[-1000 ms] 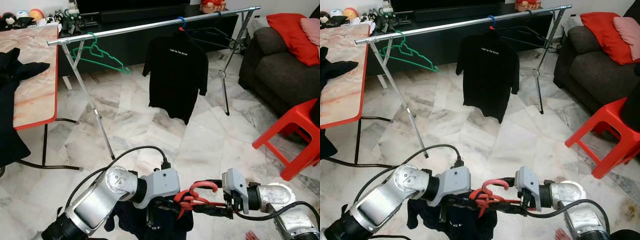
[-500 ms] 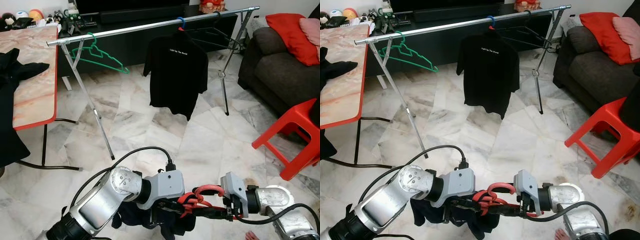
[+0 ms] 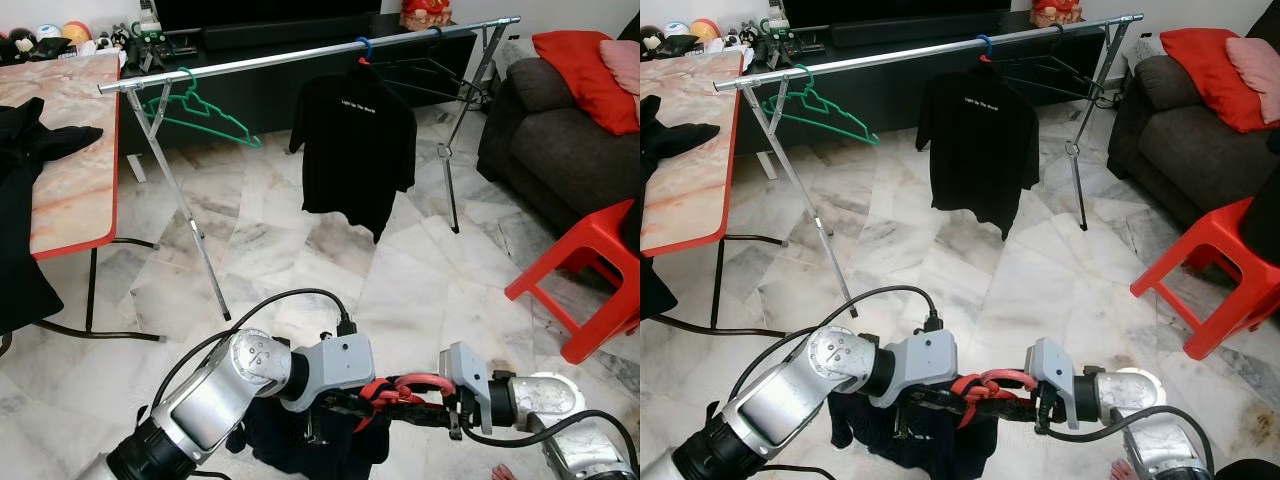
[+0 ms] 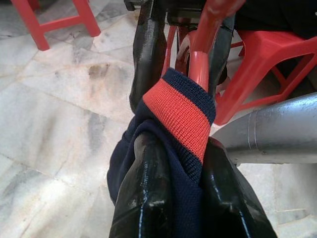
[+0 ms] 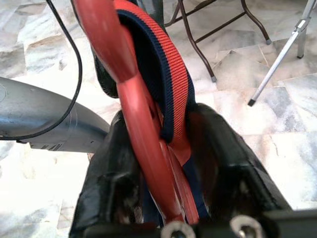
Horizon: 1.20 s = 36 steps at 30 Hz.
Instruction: Hang hanger
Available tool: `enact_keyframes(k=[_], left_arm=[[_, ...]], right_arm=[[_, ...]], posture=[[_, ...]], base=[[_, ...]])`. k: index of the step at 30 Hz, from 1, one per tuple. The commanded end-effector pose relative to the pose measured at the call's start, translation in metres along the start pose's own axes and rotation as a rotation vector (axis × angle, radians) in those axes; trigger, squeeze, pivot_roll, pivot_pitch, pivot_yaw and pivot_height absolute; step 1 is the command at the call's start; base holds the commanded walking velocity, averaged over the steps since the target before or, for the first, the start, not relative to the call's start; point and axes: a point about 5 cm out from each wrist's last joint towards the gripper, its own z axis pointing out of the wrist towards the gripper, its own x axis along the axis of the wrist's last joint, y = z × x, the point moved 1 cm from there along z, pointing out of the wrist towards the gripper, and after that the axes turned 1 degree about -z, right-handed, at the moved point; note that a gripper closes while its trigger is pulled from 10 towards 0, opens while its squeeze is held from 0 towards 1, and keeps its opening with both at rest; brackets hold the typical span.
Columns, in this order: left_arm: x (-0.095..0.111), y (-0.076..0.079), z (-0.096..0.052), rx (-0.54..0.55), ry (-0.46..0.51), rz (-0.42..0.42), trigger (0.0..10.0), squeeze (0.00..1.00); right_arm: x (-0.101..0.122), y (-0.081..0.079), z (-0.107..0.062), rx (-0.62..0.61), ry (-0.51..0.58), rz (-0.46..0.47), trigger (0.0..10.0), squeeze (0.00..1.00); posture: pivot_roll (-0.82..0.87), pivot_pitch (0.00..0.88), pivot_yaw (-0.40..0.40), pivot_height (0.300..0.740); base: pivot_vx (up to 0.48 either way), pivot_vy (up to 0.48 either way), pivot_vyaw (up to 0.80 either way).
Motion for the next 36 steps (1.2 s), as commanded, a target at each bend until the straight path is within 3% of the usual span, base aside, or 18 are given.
enact_keyframes(k=[1,9,21,22,23,24,31,36], left_arm=[[0.024,-0.005,-0.001,0.023,0.085,0.065,10.0,0.0],[0.023,-0.008,-0.002,0.038,0.081,0.078,10.0,0.0],[0.022,-0.005,-0.005,-0.023,0.063,0.119,10.0,0.0],[0.023,-0.004,-0.006,-0.038,0.066,0.12,10.0,0.24],[0.023,-0.004,-0.006,-0.051,0.069,0.122,10.0,0.76],[0.024,-0.003,-0.006,-0.064,0.073,0.121,10.0,1.0],[0.025,-0.01,-0.014,-0.05,0.072,0.129,10.0,1.0],[0.014,-0.023,-0.029,0.022,0.039,0.095,10.0,1.0]], right_arm=[[-0.006,-0.008,0.006,0.032,-0.008,0.018,0.0,0.0],[-0.007,-0.011,0.005,0.063,-0.013,0.036,0.0,0.0],[-0.008,-0.018,0.008,0.094,-0.008,0.061,0.0,0.0],[-0.009,-0.018,0.008,0.094,-0.008,0.062,0.0,0.0],[-0.009,-0.019,0.008,0.094,-0.008,0.064,0.0,0.0],[-0.009,-0.019,0.009,0.094,-0.009,0.066,0.0,0.0],[-0.011,-0.019,0.011,0.06,0.001,0.072,0.0,0.0],[-0.013,-0.016,0.01,-0.024,0.036,0.098,0.0,0.0]], posture=[[-0.01,0.132,-0.029,0.74],[-0.01,0.14,-0.033,0.74],[-0.01,0.144,-0.029,0.74],[-0.01,0.144,-0.029,0.74],[-0.01,0.144,-0.029,0.74],[-0.01,0.143,-0.03,0.74],[-0.01,0.141,-0.029,0.74],[-0.01,0.132,-0.029,0.74]], base=[[0.0,0.0,0.0],[0.0,0.0,0.0],[0.0,0.0,0.0],[0.0,0.0,0.0],[0.0,0.0,0.0],[0.0,0.0,0.0],[0.0,0.0,0.0],[0.0,0.0,0.0]])
